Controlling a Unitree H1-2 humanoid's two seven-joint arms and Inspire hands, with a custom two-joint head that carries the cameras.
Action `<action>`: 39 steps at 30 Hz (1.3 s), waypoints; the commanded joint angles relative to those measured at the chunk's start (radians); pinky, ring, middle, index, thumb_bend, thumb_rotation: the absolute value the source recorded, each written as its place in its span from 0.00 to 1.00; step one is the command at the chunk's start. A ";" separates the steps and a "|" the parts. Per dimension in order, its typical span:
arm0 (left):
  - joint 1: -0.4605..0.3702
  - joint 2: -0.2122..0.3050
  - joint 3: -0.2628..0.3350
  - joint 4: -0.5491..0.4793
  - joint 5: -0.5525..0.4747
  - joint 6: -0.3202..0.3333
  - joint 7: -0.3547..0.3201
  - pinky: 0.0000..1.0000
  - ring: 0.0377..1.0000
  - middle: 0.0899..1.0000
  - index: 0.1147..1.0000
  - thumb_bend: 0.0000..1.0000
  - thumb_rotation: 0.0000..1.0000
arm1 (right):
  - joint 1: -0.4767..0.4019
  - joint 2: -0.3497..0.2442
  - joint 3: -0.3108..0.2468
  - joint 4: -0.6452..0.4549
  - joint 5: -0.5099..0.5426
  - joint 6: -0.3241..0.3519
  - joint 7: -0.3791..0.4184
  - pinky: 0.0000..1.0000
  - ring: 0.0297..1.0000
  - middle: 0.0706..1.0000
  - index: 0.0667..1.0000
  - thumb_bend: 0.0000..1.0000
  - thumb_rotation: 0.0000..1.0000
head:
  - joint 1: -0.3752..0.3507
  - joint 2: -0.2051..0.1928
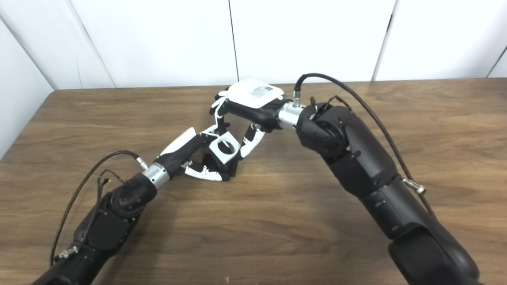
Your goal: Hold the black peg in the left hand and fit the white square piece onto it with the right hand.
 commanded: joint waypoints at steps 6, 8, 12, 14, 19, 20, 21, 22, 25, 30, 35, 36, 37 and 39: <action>0.024 0.021 -0.032 0.011 0.050 0.067 -0.042 0.99 1.00 0.99 0.43 0.52 0.07 | -0.079 0.018 -0.002 0.028 -0.003 -0.016 -0.043 1.00 0.94 0.82 0.44 0.52 0.14 | 0.005 0.001; 0.024 0.021 -0.033 0.012 0.047 0.064 -0.041 0.99 1.00 0.99 0.43 0.52 0.07 | -0.082 0.018 -0.001 0.035 0.000 -0.016 -0.043 1.00 0.94 0.82 0.44 0.52 0.14 | 0.004 0.001; 0.022 0.021 -0.036 0.015 0.048 0.064 -0.040 0.99 1.00 0.99 0.43 0.52 0.07 | -0.085 0.020 0.004 0.031 -0.014 0.006 -0.034 1.00 0.95 0.82 0.44 0.52 0.14 | 0.006 0.001; 0.022 0.020 -0.036 0.017 0.046 0.064 -0.040 0.99 1.00 0.99 0.43 0.52 0.07 | -0.084 0.022 0.006 0.030 -0.016 0.010 -0.031 1.00 0.95 0.83 0.44 0.52 0.14 | 0.006 0.001; 0.023 0.017 -0.036 0.013 0.045 0.069 -0.041 0.99 1.00 0.99 0.43 0.52 0.07 | -0.084 0.026 0.008 0.035 -0.017 0.012 -0.028 1.00 0.95 0.83 0.44 0.52 0.14 | 0.008 0.003; 0.024 0.017 -0.036 0.011 0.045 0.070 -0.041 0.99 1.00 0.99 0.43 0.52 0.07 | -0.084 0.027 0.008 0.036 -0.017 0.014 -0.025 1.00 0.95 0.83 0.44 0.52 0.14 | 0.009 0.004; 0.025 0.016 -0.036 0.009 0.046 0.070 -0.041 0.99 1.00 0.99 0.43 0.52 0.07 | -0.084 0.027 0.008 0.036 -0.016 0.016 -0.023 1.00 0.95 0.83 0.44 0.52 0.14 | 0.009 0.005; 0.025 0.016 -0.037 0.009 0.046 0.071 -0.041 0.99 1.00 0.99 0.43 0.52 0.07 | -0.084 0.028 0.009 0.038 -0.017 0.017 -0.022 1.00 0.95 0.83 0.44 0.52 0.14 | 0.009 0.005; 0.026 0.015 -0.037 0.004 0.047 0.078 -0.040 0.99 1.00 0.99 0.43 0.52 0.07 | -0.082 0.030 0.012 0.044 -0.018 0.014 -0.023 1.00 0.95 0.83 0.44 0.52 0.14 | 0.011 0.009; 0.025 0.014 -0.036 0.002 0.044 0.080 -0.039 1.00 1.00 0.99 0.43 0.52 0.07 | -0.079 0.033 0.017 0.056 -0.013 0.009 -0.024 1.00 0.95 0.83 0.44 0.52 0.14 | 0.013 0.011; 0.022 0.014 -0.038 0.005 0.047 0.077 -0.037 0.99 1.00 0.99 0.43 0.52 0.07 | -0.076 0.036 0.022 0.067 -0.010 -0.001 -0.026 1.00 0.94 0.83 0.44 0.52 0.14 | 0.013 0.012; 0.022 0.014 -0.039 0.006 0.047 0.075 -0.036 0.99 1.00 0.99 0.43 0.52 0.07 | -0.076 0.035 0.024 0.070 -0.010 -0.006 -0.028 1.00 0.94 0.83 0.44 0.52 0.14 | 0.014 0.012; 0.022 0.013 -0.039 0.006 0.048 0.074 -0.035 0.99 1.00 0.99 0.43 0.52 0.07 | -0.075 0.035 0.026 0.074 -0.010 -0.011 -0.029 1.00 0.94 0.83 0.44 0.52 0.14 | 0.016 0.012; 0.022 0.012 -0.039 0.005 0.050 0.075 -0.032 0.99 1.00 0.99 0.43 0.52 0.07 | -0.073 0.035 0.030 0.080 -0.010 -0.014 -0.029 1.00 0.94 0.83 0.44 0.52 0.14 | 0.017 0.013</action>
